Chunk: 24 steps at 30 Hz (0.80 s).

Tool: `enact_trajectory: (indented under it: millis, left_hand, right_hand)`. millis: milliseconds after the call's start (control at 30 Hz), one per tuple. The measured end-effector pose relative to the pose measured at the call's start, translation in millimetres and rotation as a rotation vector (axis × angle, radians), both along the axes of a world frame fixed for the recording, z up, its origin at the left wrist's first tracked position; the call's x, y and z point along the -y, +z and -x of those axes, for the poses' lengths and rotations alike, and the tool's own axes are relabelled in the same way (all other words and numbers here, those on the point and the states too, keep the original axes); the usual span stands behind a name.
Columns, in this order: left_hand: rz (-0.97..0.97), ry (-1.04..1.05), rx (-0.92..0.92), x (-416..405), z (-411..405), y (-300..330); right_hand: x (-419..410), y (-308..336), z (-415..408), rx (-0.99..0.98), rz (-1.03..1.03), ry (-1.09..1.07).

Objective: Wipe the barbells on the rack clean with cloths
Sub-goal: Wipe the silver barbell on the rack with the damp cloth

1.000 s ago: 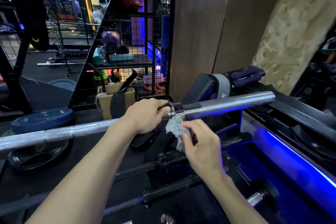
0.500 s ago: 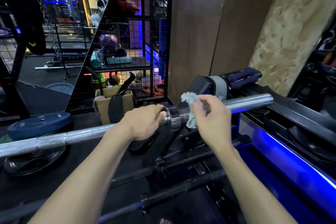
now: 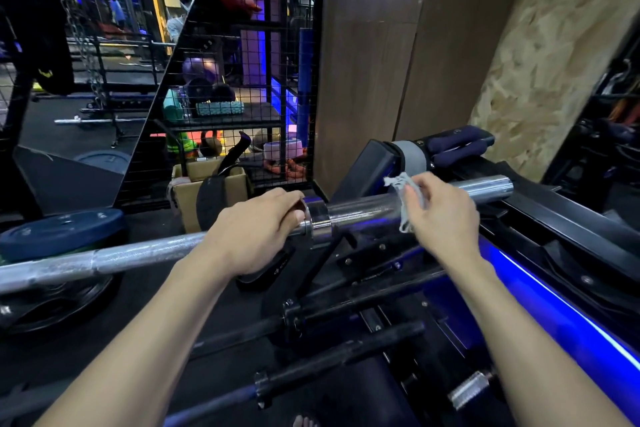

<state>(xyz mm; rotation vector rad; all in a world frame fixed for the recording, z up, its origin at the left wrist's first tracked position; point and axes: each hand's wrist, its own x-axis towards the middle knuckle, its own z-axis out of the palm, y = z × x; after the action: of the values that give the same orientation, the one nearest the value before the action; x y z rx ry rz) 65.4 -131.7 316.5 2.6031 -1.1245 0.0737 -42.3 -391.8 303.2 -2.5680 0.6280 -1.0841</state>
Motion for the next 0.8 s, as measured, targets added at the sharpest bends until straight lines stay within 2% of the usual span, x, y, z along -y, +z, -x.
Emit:
enact_trajectory:
  millis: [100, 233, 300, 567, 800]
  left_hand:
    - [0.023, 0.004, 0.025, 1.5, 2.5, -1.2]
    - [0.056, 0.022, 0.076, 1.2, 2.6, -5.0]
    - [0.079, 0.021, 0.088, -1.1, 1.4, -5.9]
    - [0.161, 0.008, 0.112, -5.5, 3.2, -8.4]
    - [0.222, -0.011, 0.151, -3.7, 5.1, -9.8]
  right_hand:
    - [-9.2, -0.4, -4.0, 0.03, -0.03, 0.013]
    - [-74.2, -3.5, -18.9, -0.001, 0.019, 0.229]
    - [-84.4, -1.1, -21.0, -0.035, 0.046, 0.26]
    - [-9.8, 11.5, -10.6, -0.036, -0.059, -0.038]
    - [-94.6, 11.4, -22.5, -0.091, 0.12, 0.263]
